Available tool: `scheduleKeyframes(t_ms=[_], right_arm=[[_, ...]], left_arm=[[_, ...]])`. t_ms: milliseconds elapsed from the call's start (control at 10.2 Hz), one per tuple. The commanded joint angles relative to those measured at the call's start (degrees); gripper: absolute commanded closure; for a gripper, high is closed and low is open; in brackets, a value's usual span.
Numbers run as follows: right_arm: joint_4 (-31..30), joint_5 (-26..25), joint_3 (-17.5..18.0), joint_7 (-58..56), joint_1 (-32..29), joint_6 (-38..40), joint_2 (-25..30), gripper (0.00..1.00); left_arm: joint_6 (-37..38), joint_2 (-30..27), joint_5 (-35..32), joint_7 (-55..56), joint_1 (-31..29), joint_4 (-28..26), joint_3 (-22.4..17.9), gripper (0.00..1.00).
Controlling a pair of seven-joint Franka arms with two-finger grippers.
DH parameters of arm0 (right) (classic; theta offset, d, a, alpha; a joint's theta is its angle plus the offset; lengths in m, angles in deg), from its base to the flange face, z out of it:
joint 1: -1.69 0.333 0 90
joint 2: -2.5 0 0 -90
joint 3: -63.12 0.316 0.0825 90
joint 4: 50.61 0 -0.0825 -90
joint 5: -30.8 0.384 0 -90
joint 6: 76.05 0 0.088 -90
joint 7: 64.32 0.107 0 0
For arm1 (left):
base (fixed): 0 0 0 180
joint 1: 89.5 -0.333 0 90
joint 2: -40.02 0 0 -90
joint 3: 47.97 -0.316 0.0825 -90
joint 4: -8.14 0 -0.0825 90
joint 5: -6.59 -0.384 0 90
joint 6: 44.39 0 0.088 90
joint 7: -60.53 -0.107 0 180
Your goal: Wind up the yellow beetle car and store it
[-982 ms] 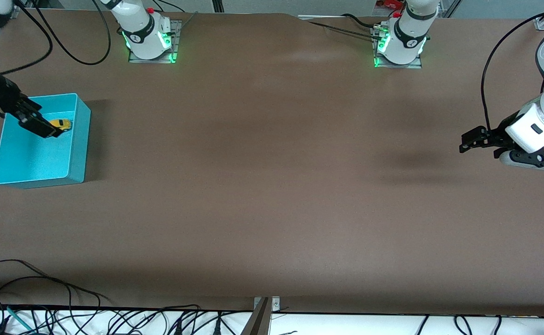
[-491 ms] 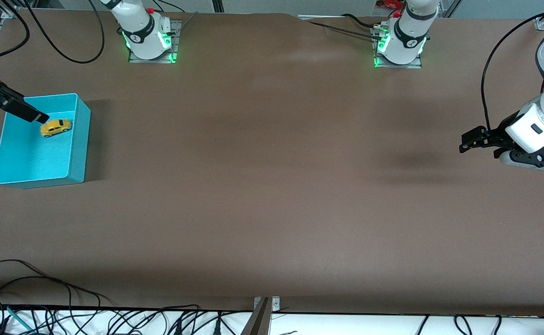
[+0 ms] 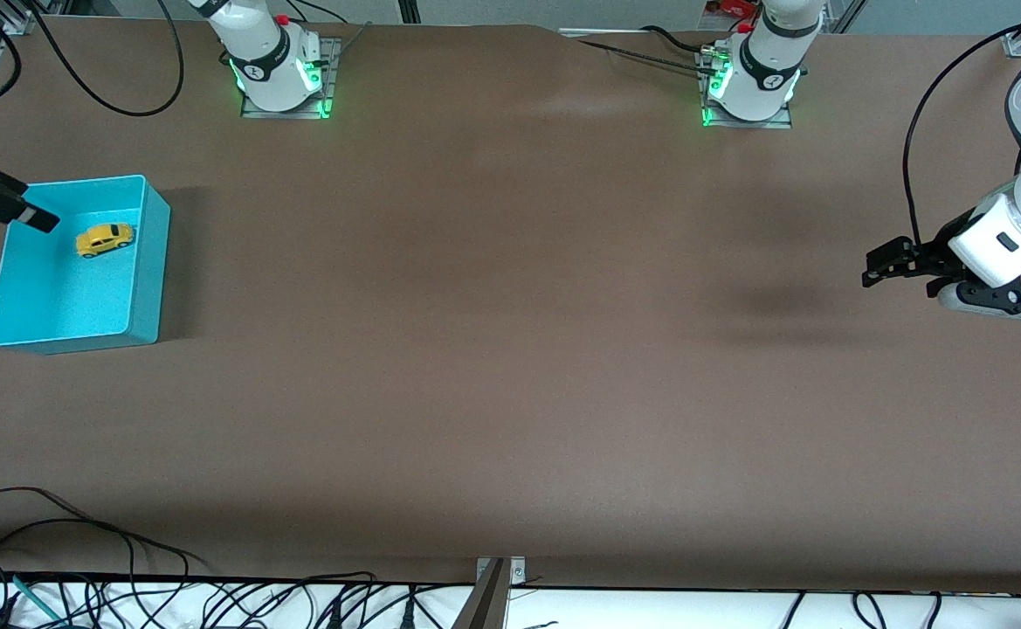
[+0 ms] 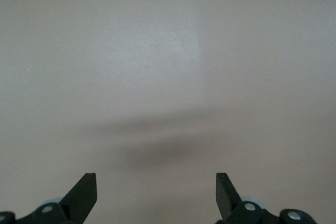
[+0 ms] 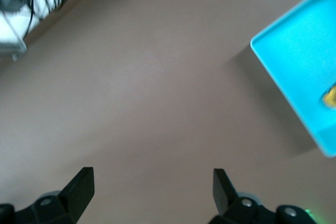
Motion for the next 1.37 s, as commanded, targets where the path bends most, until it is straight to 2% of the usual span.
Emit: scheduleKeyframes(t_ms=[0, 98, 196, 589, 884, 1276], right_arm=[[0.7, -5.0, -0.2, -10.4, 0.1, 1.2, 0.2, 0.00], [0.7, -9.6, 1.2, -10.2, 0.8, 0.5, 0.1, 0.00], [0.8, -10.7, 1.6, -9.4, 0.9, 0.8, 0.1, 0.00], [0.6, -10.8, 1.6, -10.7, 0.9, 1.1, 0.0, 0.00], [-1.1, -14.9, 1.6, -10.4, 3.1, 0.5, -0.2, 0.00], [-2.2, -14.6, 1.8, -12.3, 3.2, 1.7, -0.3, 0.00]], left_arm=[[0.6, -0.7, 1.8, -2.0, -0.6, 0.0, 0.0, 0.00], [0.6, -0.7, 1.8, -2.0, -0.6, 0.0, 0.0, 0.00], [0.6, -0.7, 1.8, -2.0, -0.6, 0.0, 0.0, 0.00], [0.6, -0.8, 1.8, -2.0, -0.6, 0.0, 0.0, 0.00], [0.6, -0.8, 1.8, -2.0, -0.6, 0.0, 0.0, 0.00], [0.6, -0.8, 1.8, -2.0, -0.6, 0.0, 0.0, 0.00]])
